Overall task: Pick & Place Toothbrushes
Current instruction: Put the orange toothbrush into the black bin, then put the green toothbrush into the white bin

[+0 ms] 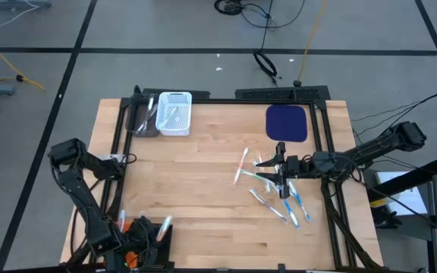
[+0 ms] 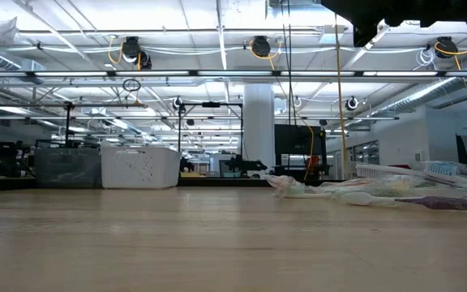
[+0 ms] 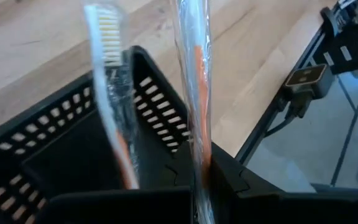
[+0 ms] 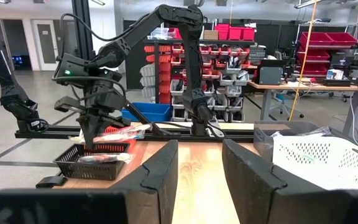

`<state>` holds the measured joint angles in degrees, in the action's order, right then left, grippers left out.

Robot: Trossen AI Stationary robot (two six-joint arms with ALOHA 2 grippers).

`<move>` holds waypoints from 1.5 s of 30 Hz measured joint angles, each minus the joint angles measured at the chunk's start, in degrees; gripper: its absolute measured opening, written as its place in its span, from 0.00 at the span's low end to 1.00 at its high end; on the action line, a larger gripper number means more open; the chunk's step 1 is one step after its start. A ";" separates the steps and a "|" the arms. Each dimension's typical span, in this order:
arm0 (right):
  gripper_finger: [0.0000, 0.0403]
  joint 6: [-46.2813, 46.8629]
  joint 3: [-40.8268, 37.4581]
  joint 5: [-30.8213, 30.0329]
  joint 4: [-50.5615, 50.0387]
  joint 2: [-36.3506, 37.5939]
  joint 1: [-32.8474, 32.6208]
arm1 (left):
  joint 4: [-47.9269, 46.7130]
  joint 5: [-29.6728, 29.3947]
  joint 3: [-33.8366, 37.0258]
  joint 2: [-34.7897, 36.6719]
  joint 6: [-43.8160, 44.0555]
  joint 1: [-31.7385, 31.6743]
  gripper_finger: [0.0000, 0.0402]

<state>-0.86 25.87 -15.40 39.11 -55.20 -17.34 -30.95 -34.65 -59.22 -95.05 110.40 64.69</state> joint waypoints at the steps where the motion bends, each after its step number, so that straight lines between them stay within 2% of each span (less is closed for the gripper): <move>1: 0.29 0.00 0.00 0.00 0.00 0.00 0.00 | -0.44 -0.03 0.00 -0.04 1.02 0.20 0.02; 9: 0.29 -0.02 0.00 0.00 -0.10 0.00 0.00 | -1.56 1.92 -0.01 -0.38 4.59 0.63 0.02; 16: 0.29 -0.04 0.00 0.00 -0.13 0.00 0.00 | -4.12 6.96 0.00 -1.83 8.74 0.61 0.03; 23: 0.29 -0.04 0.00 0.00 -0.13 0.00 0.00 | -3.80 7.26 0.00 -1.76 8.28 0.59 0.12; 39: 0.29 -0.04 0.00 0.00 -0.34 0.00 0.00 | -4.16 6.14 0.00 -1.74 5.35 0.15 0.14; 43: 0.29 -0.04 0.00 0.02 -3.25 0.02 0.00 | -7.26 5.70 0.00 -0.86 6.67 0.16 0.14; 45: 0.29 -0.04 0.00 0.02 -6.03 0.02 0.07 | -7.46 3.57 0.00 -0.23 6.63 0.17 0.14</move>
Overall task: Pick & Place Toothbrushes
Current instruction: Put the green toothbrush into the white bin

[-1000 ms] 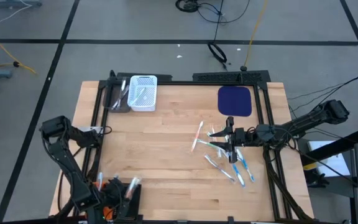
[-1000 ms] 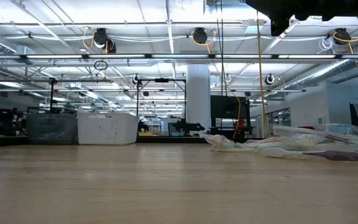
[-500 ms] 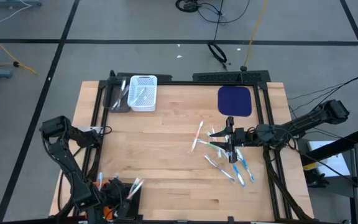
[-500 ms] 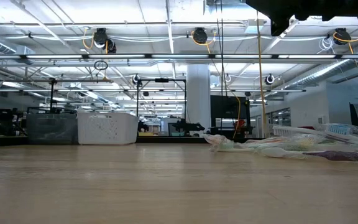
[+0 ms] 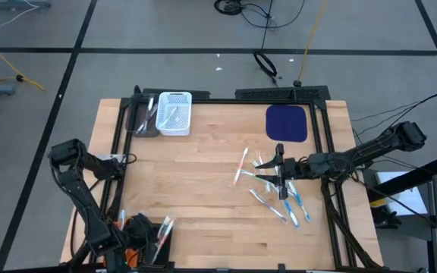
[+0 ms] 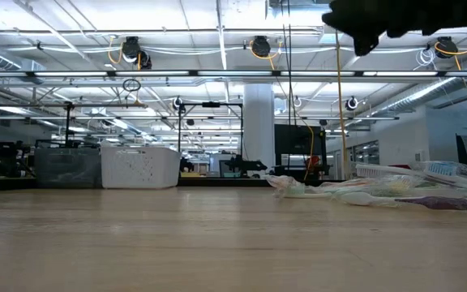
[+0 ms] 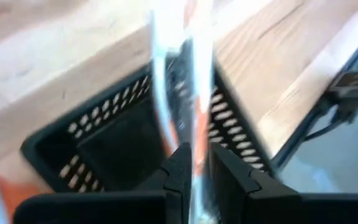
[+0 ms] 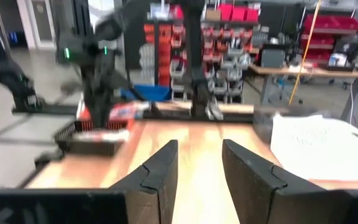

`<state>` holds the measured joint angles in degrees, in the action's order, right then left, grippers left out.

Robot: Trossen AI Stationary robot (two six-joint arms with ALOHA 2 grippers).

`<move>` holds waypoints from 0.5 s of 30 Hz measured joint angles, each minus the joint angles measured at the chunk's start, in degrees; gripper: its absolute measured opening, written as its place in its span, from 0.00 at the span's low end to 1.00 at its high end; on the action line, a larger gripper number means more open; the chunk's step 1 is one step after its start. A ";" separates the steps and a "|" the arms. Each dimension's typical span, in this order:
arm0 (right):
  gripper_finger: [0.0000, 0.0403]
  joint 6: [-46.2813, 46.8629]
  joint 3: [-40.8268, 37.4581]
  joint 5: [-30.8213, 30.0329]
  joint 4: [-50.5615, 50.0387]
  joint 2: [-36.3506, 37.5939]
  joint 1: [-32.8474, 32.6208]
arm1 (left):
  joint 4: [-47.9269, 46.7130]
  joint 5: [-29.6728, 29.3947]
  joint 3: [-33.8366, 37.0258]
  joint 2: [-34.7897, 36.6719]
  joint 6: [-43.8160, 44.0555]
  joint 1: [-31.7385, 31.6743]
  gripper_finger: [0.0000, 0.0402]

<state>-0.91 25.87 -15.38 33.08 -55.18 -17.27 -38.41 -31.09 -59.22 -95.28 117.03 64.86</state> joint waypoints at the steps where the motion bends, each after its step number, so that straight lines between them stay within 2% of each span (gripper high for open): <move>1: 0.29 0.00 0.00 0.00 -1.45 0.00 0.13 | 0.00 -1.82 0.00 0.49 -0.75 0.00 0.14; 7: 0.29 3.79 -0.02 -0.15 -11.85 0.00 3.76 | 0.10 -16.99 0.00 3.16 -10.84 -0.03 0.14; 9: 0.29 7.51 -0.02 -2.64 -15.35 0.00 5.59 | 0.26 -21.39 0.00 3.32 -12.97 -0.40 0.14; 12: 0.29 12.21 -0.02 -6.28 -20.98 0.00 8.53 | 0.77 -25.99 0.00 3.32 -15.34 -1.23 0.14; 15: 0.29 17.69 -0.02 -7.13 -28.01 0.02 11.52 | 1.17 -27.44 0.00 3.32 -17.92 -3.13 0.14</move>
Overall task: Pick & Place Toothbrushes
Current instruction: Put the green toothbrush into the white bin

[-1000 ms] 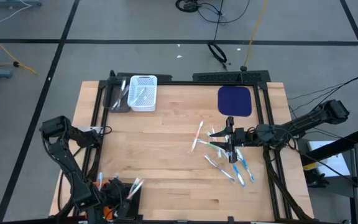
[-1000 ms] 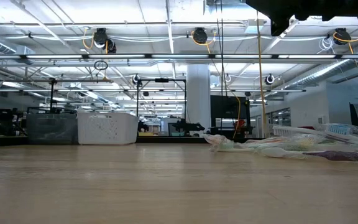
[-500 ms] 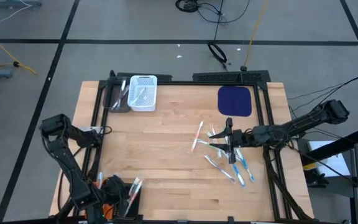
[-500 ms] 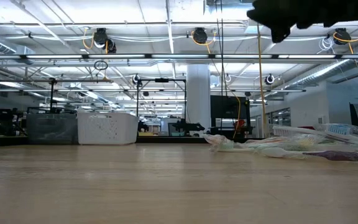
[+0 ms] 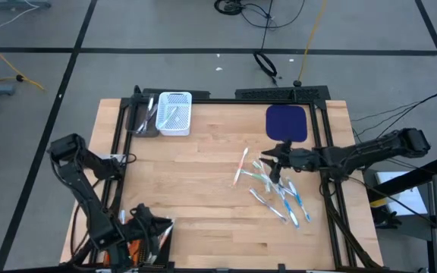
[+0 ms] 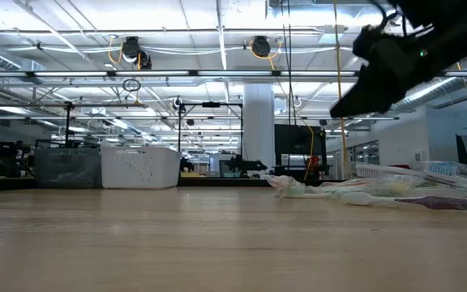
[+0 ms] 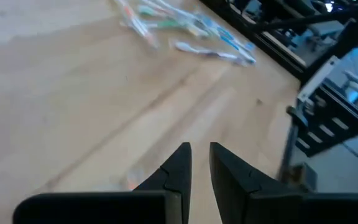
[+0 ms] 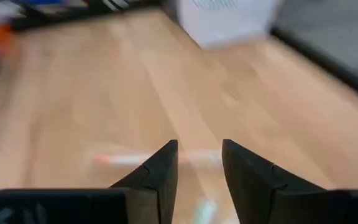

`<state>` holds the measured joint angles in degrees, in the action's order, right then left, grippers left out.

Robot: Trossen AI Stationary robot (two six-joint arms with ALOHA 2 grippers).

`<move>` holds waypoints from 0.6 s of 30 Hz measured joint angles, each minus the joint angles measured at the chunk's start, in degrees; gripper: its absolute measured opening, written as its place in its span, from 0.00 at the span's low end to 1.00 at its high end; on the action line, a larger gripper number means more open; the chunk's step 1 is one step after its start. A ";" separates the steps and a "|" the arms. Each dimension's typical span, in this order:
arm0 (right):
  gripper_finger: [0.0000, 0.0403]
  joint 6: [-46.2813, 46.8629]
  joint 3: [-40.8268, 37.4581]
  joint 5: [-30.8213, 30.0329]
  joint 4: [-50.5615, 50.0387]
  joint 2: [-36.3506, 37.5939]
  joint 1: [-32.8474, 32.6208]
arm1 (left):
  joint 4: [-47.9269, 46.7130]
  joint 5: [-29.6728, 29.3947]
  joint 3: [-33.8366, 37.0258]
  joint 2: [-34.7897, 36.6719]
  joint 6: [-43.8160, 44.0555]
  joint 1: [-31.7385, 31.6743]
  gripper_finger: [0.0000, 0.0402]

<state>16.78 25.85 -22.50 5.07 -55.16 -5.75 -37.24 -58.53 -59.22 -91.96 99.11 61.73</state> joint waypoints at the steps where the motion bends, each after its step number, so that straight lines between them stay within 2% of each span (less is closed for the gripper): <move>1: 0.29 2.10 0.00 0.00 -2.44 0.00 0.82 | 0.17 -0.05 0.00 0.00 -0.93 -0.79 0.14; 8: 0.29 15.34 0.00 0.60 -18.56 0.00 5.27 | 1.07 -0.06 0.00 0.00 -8.14 -7.16 0.14; 11: 0.29 21.42 0.00 3.67 -23.66 -0.02 6.36 | 1.10 0.29 0.00 0.00 -10.40 -9.97 0.14; 18: 0.29 26.62 -0.56 5.18 -25.53 -0.33 6.92 | 1.87 5.85 0.00 0.00 -15.33 -15.75 0.14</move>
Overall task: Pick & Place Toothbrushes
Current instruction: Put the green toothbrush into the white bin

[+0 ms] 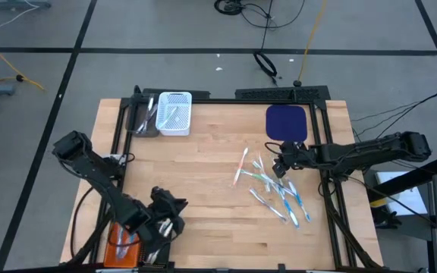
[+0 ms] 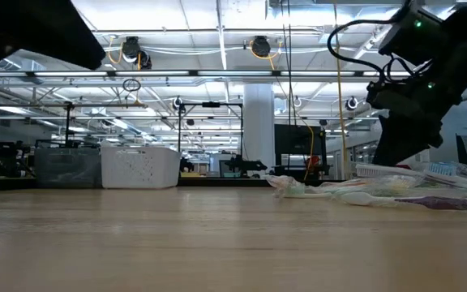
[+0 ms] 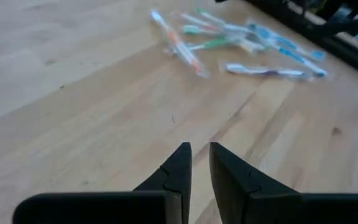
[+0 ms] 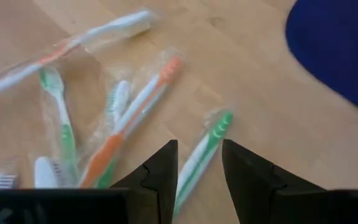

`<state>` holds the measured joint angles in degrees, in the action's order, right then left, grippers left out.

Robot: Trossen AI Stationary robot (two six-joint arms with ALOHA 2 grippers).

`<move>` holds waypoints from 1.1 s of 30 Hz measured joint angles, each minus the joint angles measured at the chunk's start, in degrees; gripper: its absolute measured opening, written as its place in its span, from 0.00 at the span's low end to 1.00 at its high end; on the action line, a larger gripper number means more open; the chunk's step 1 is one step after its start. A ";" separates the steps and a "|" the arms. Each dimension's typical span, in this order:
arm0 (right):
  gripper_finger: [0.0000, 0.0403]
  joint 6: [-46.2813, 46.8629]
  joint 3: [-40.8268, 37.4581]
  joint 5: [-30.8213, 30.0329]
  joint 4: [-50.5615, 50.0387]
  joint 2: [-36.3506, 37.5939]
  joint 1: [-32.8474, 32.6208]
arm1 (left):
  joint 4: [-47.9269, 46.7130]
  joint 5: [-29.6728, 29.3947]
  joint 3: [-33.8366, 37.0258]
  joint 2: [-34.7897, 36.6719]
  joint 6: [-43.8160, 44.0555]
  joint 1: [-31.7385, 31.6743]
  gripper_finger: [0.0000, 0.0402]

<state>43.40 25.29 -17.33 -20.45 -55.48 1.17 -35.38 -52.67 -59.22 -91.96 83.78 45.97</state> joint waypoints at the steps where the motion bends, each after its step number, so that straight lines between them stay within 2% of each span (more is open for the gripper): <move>1: 0.29 0.06 -0.41 0.42 0.63 -0.12 0.00 | 0.44 0.83 0.00 0.00 -0.68 -0.68 0.14; 7: 0.29 0.02 -3.55 1.19 3.45 -2.32 0.07 | 5.82 3.93 0.00 0.00 -8.05 -3.54 0.14; 13: 0.29 1.31 -5.09 4.13 5.35 -2.43 0.90 | 10.33 4.27 0.00 -0.02 -15.40 -5.36 0.14; 20: 0.29 0.25 -9.05 7.24 13.25 -2.41 2.22 | 11.89 6.19 0.00 -0.02 -18.21 -7.30 0.14; 25: 0.28 -2.15 -10.46 8.63 13.62 -2.28 3.70 | 11.95 6.76 0.00 -0.02 -19.20 -7.84 0.14; 29: 0.21 -3.83 -10.46 10.52 13.98 -2.17 5.15 | 12.06 6.76 0.00 -0.02 -19.61 -7.93 0.14; 33: 0.05 -7.12 -10.52 11.69 15.68 -2.24 6.64 | 12.09 6.24 0.00 -0.02 -19.60 -8.04 0.14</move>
<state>36.28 14.76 -5.64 -4.78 -57.72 7.81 -23.29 -46.43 -59.22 -91.98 64.17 37.93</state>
